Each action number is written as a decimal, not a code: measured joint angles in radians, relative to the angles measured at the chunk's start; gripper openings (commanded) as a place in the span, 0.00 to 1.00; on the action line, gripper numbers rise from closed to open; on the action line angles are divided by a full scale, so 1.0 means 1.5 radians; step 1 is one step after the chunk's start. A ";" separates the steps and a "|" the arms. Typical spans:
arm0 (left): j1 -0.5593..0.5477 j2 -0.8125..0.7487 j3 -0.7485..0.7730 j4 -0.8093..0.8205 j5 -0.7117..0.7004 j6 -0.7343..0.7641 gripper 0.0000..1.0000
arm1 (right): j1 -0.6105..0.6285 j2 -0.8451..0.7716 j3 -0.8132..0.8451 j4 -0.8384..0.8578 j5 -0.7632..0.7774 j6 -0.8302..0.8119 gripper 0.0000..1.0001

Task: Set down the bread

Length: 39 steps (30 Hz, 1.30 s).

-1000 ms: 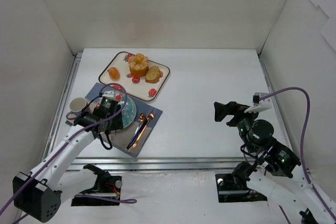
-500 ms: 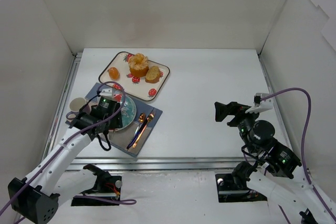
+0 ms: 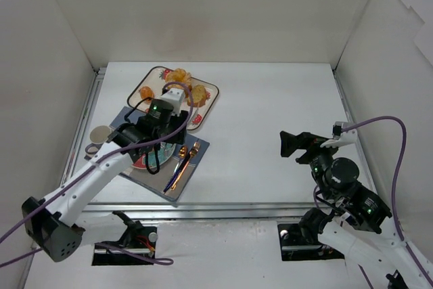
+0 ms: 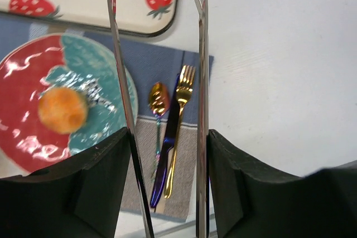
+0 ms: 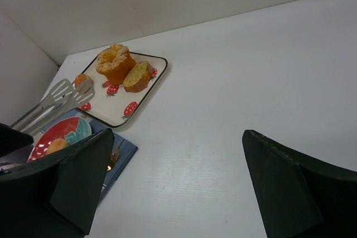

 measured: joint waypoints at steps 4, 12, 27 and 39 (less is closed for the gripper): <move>-0.028 0.081 0.013 0.071 0.030 0.030 0.48 | 0.000 0.000 0.000 -0.001 0.001 0.000 0.98; -0.052 0.231 0.046 0.195 0.105 0.077 0.49 | 0.000 -0.013 0.000 -0.007 0.005 0.000 0.98; -0.066 0.448 0.075 0.356 0.174 0.116 0.49 | 0.000 -0.028 0.000 -0.009 0.005 0.000 0.98; -0.066 0.543 0.075 0.446 0.198 0.128 0.50 | 0.000 -0.023 0.000 -0.009 0.005 0.000 0.98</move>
